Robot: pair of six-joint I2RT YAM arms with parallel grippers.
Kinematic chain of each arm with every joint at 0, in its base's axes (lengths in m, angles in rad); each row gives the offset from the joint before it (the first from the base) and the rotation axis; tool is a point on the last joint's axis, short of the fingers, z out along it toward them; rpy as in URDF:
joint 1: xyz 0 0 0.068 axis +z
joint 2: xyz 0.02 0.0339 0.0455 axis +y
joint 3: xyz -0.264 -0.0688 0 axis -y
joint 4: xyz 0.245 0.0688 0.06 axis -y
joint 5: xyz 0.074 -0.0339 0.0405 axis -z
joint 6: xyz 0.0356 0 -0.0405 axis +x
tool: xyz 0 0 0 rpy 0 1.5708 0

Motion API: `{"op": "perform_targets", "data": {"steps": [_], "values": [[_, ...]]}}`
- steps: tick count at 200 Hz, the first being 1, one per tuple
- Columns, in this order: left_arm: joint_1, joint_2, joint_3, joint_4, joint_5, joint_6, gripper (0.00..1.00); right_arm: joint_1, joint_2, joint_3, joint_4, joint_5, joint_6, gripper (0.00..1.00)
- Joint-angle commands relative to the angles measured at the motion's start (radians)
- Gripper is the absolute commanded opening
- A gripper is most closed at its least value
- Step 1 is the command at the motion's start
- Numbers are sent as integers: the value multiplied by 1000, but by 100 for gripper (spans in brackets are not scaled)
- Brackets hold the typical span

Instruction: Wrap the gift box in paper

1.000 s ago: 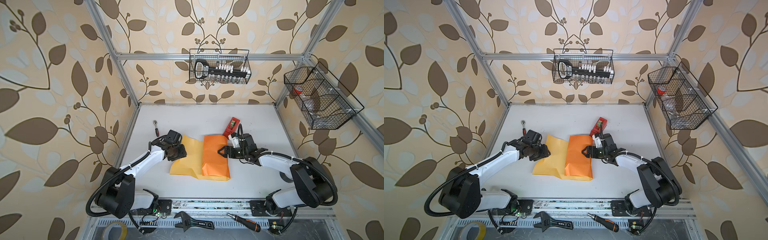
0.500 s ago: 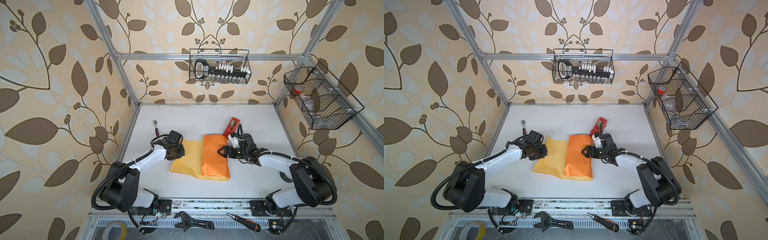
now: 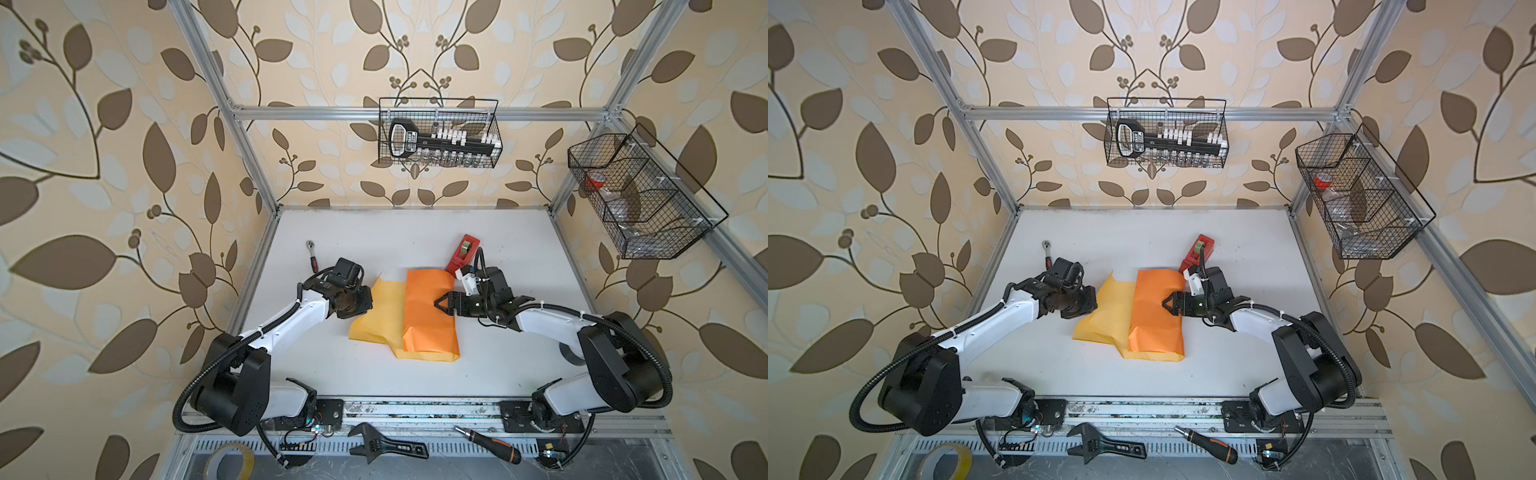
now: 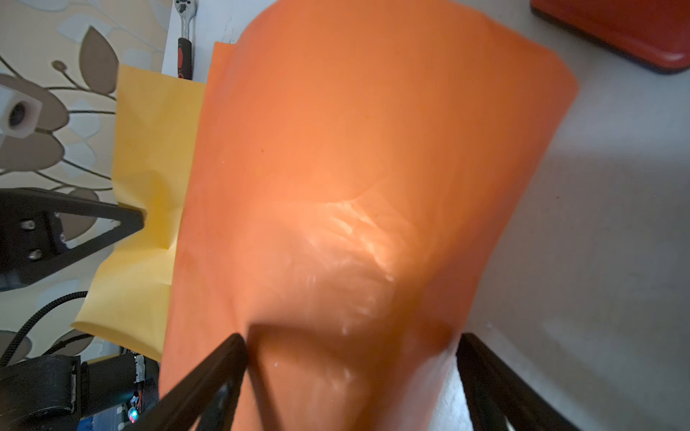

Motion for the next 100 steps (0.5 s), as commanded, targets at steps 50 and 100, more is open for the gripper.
{"op": "perform_targets", "data": {"steps": [50,100], "values": [[4,-82,101,-62,19,-28,0,15,53,-27,-141,67,-25,89],[9,-100,121,-28,82,-43,0,12,54,-34,-139,68,-26,89]]}}
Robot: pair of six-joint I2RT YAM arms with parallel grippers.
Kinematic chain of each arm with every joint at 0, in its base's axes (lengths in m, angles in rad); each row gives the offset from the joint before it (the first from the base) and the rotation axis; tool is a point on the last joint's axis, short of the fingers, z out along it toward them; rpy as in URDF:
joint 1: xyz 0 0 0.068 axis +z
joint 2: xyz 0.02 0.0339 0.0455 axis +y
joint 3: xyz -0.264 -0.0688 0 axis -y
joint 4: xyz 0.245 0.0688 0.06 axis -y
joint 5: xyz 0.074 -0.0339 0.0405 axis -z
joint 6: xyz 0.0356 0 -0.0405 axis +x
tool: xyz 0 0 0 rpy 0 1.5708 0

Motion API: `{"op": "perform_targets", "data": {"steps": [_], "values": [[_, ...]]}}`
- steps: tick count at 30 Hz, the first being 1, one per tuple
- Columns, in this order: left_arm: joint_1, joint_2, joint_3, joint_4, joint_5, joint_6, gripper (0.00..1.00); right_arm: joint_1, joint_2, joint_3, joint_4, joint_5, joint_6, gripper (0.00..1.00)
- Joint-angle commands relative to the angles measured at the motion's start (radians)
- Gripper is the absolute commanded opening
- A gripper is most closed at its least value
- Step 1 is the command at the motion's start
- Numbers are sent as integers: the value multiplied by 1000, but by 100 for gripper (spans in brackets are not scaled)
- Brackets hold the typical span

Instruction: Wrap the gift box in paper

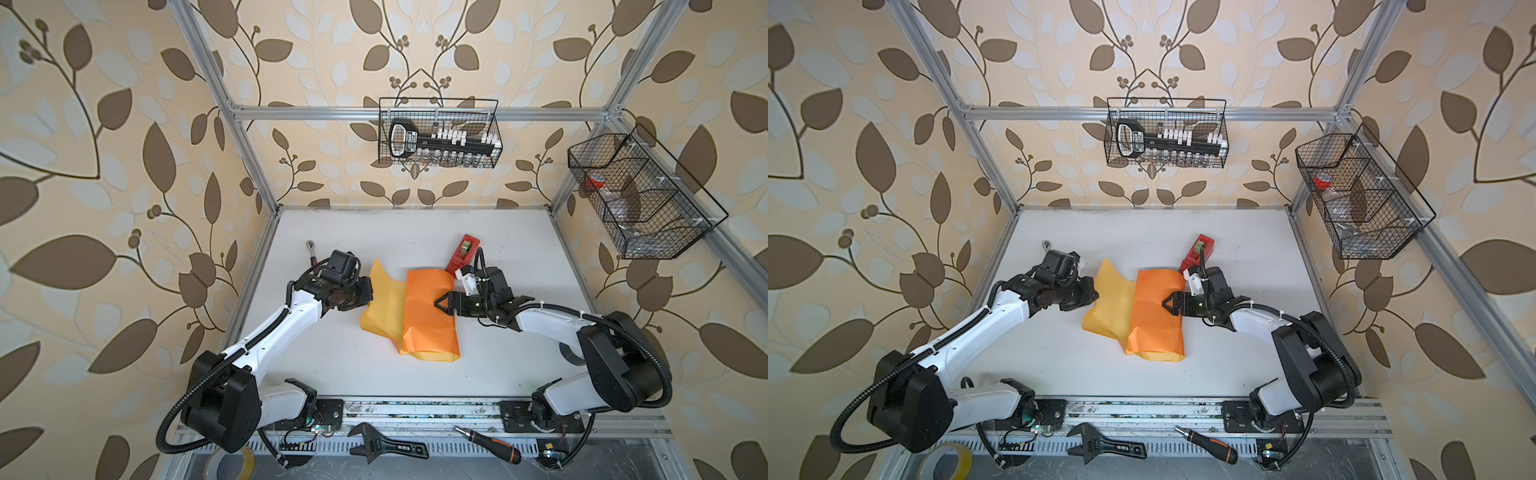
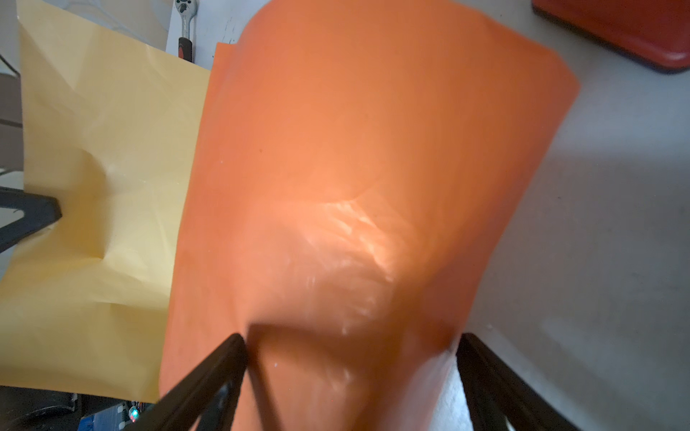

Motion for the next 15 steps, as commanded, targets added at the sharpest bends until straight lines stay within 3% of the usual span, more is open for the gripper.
{"op": "perform_targets", "data": {"steps": [1,12,15], "values": [[7,-37,54,10,53,-14,0,12,53,-33,-141,70,-26,89],[2,-54,66,47,186,-11,0,17,52,-25,-143,73,-19,89],[-46,-61,95,49,188,-5,0,24,51,-21,-150,78,-19,89]]}}
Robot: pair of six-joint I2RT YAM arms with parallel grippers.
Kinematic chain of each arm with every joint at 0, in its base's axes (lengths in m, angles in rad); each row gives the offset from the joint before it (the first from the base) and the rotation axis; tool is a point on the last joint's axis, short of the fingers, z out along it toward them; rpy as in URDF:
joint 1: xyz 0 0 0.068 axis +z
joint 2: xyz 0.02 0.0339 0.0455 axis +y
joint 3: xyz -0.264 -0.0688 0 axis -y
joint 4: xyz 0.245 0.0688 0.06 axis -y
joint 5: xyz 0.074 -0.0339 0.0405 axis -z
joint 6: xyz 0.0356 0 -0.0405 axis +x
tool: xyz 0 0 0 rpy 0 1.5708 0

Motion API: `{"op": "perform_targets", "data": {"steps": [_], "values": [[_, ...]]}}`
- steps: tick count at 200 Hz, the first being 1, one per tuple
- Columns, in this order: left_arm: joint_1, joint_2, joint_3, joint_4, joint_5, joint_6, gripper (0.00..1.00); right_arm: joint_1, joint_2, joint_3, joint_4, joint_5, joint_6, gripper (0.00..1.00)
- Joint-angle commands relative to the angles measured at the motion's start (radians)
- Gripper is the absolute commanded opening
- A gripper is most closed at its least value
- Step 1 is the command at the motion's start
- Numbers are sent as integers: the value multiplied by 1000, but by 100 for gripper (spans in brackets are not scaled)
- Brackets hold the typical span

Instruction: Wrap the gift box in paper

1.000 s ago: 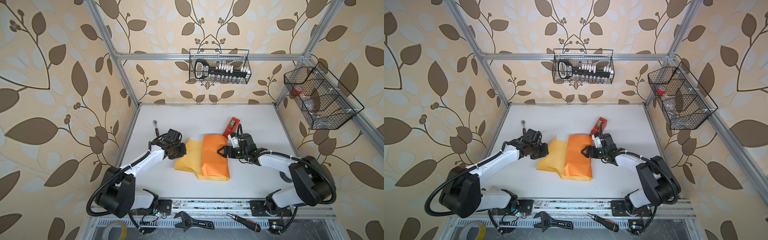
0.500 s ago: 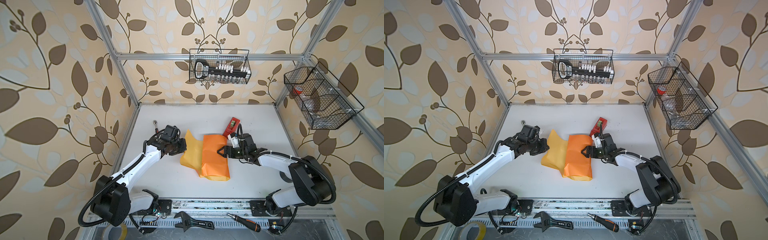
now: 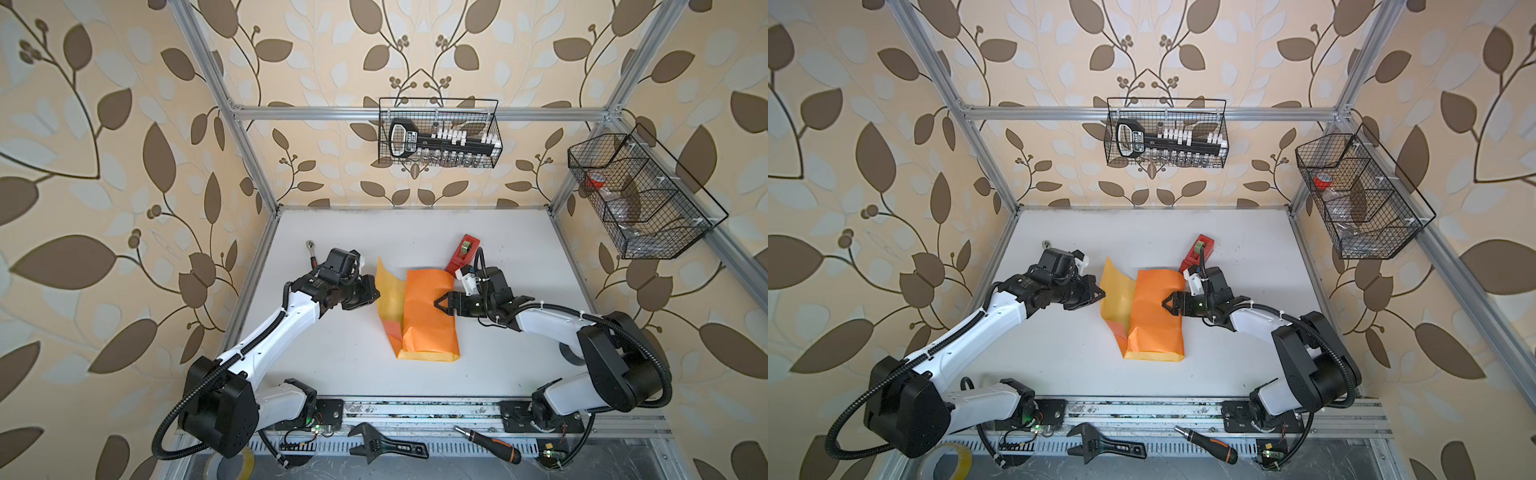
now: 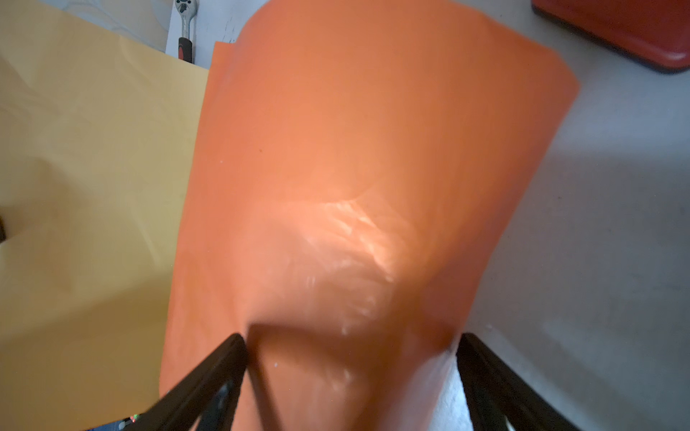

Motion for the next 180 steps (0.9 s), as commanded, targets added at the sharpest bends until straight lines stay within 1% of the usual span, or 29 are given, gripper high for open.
{"op": "perform_targets", "data": {"steps": [1,43,93,135,163,180], "values": [[-57,-30,82,22,28,12,0,23,51,-22,-150,79,-20,89],[-193,33,160,-50,-79,102,0,26,53,-20,-151,81,-19,89],[-254,108,235,-115,-139,122,0,31,59,-13,-151,84,-19,88],[-262,160,271,-126,-110,169,0,33,69,-12,-145,82,-17,88],[-275,203,290,-111,-59,164,0,37,76,-11,-142,81,-13,89],[-288,217,305,-110,-56,161,0,39,79,-9,-141,80,-14,89]]}}
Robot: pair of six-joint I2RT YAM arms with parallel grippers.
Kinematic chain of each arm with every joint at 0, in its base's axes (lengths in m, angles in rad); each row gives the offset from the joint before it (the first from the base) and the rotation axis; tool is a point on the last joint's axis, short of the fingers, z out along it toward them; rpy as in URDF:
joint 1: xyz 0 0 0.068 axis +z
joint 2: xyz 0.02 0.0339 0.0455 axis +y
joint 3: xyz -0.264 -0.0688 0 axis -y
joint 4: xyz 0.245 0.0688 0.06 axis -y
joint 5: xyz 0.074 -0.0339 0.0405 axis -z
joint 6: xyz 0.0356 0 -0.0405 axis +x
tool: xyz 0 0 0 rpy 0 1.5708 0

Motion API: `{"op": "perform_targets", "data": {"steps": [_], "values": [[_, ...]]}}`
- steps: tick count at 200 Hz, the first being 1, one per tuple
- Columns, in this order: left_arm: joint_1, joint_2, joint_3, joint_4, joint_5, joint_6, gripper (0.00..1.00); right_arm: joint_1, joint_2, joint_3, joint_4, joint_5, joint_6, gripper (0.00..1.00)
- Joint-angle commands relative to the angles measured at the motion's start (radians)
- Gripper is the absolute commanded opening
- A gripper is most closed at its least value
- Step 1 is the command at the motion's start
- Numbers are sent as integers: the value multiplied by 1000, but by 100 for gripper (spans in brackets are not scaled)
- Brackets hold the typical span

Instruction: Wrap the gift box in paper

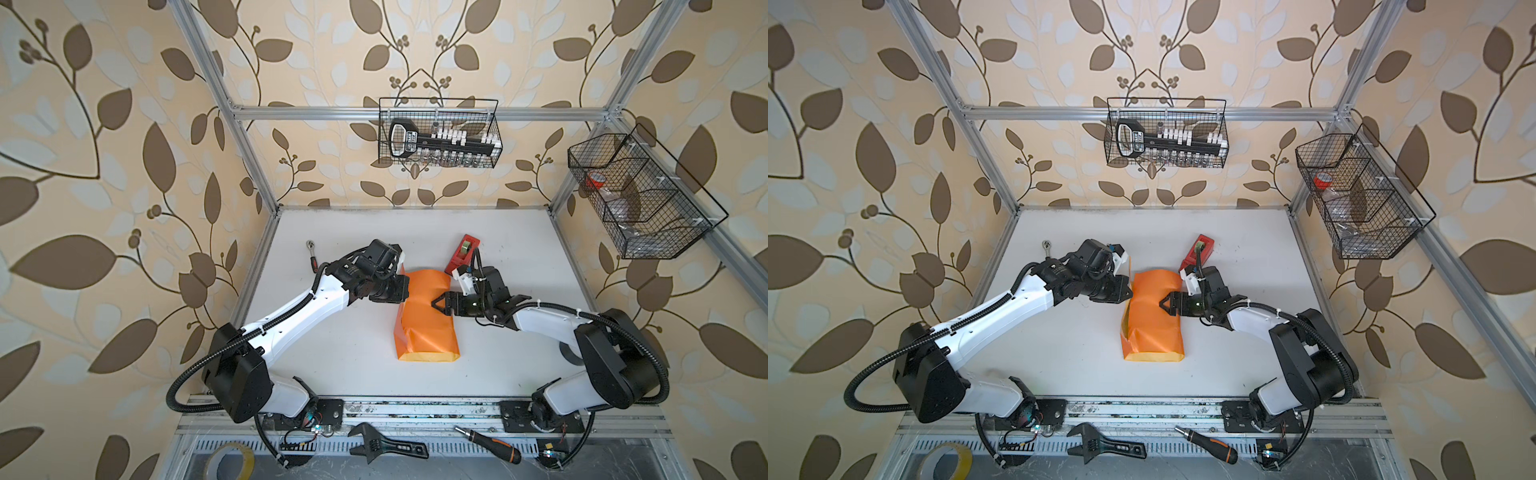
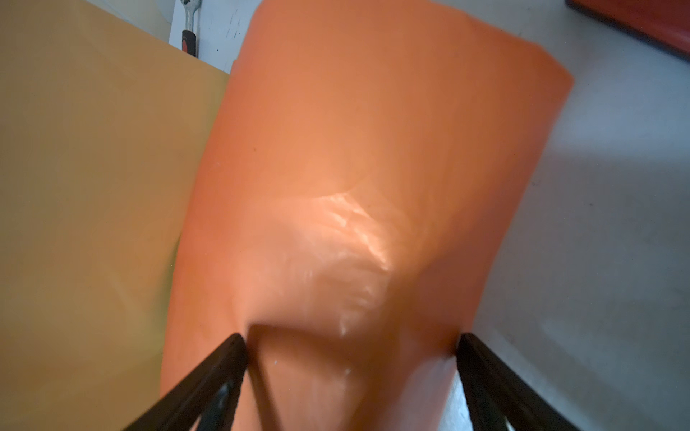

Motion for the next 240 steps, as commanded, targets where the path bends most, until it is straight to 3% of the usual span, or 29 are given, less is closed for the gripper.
{"op": "perform_targets", "data": {"steps": [1,167,240], "values": [[-23,15,50,-2,34,28,0,17,58,-26,-147,79,-18,89],[-63,142,109,119,112,-93,0,21,61,-28,-133,71,-5,89],[-66,173,124,117,89,-58,0,21,57,-29,-132,69,1,89]]}}
